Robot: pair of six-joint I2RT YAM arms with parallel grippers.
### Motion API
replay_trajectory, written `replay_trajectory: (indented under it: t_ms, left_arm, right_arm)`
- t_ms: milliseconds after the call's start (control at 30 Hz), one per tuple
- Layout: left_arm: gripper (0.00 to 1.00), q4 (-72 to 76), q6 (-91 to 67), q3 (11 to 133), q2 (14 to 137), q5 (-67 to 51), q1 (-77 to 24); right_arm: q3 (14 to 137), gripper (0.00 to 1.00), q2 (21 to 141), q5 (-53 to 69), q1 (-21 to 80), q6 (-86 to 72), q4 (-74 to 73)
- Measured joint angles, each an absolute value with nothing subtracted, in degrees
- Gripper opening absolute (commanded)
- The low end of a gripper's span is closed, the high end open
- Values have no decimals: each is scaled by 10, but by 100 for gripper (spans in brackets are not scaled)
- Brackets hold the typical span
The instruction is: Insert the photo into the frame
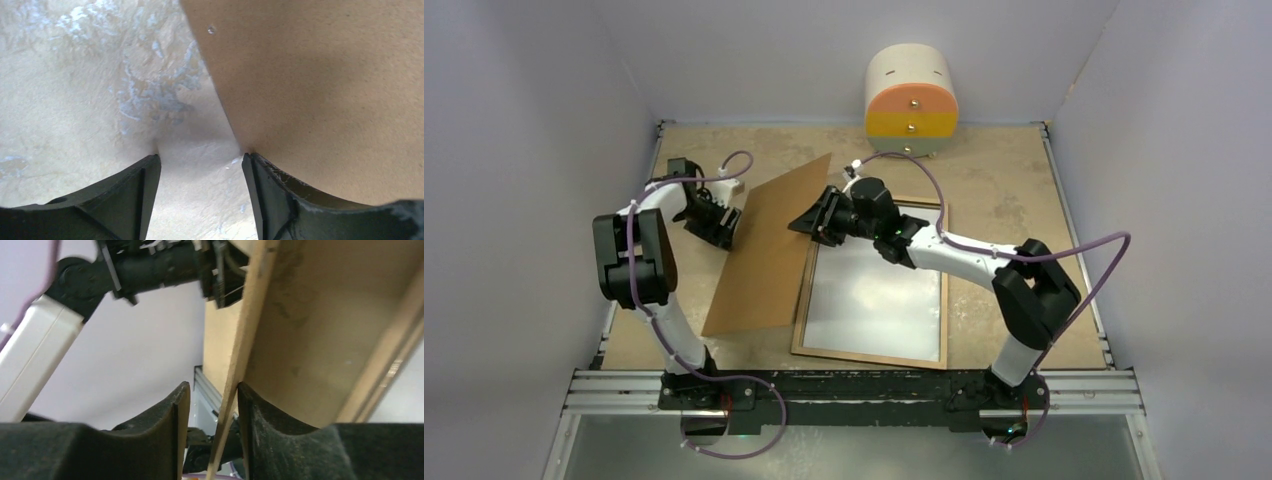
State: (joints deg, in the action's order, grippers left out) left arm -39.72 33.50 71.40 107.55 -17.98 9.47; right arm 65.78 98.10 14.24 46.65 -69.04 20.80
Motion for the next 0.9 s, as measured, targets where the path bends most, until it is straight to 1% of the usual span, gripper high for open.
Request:
replay_trajectory:
  t_ms: [100,233,267,333,500,667,767,900]
  left_arm:
    - [76,-413,329,724,1079,-184,87]
    - [91,-438,321,731,1079,-198,83]
    - [93,-444,321,733,1079,-201,82]
    - [96,-452,321,738,1079,-208,81]
    - [98,-466,322,748,1061,-221,81]
    - [99,-490,356,771,997,-267,81]
    - [99,-500,405,774,913,-317,81]
    - [100,-543,524,780,764,-399,81]
  right_arm:
    - [653,31,983,140,443,-688,171]
    - [653,24,985,133,419,-683,126]
    - [653,22,987,130,416,-682,116]
    - [655,16,990,129,414,-679,97]
    - [673,0,1003,130,411,-668,58]
    - [722,0,1023,140,403,-658,38]
    - [761,0,1043,145,396,-659,23]
    - [823,0,1088,156,384,-683,15]
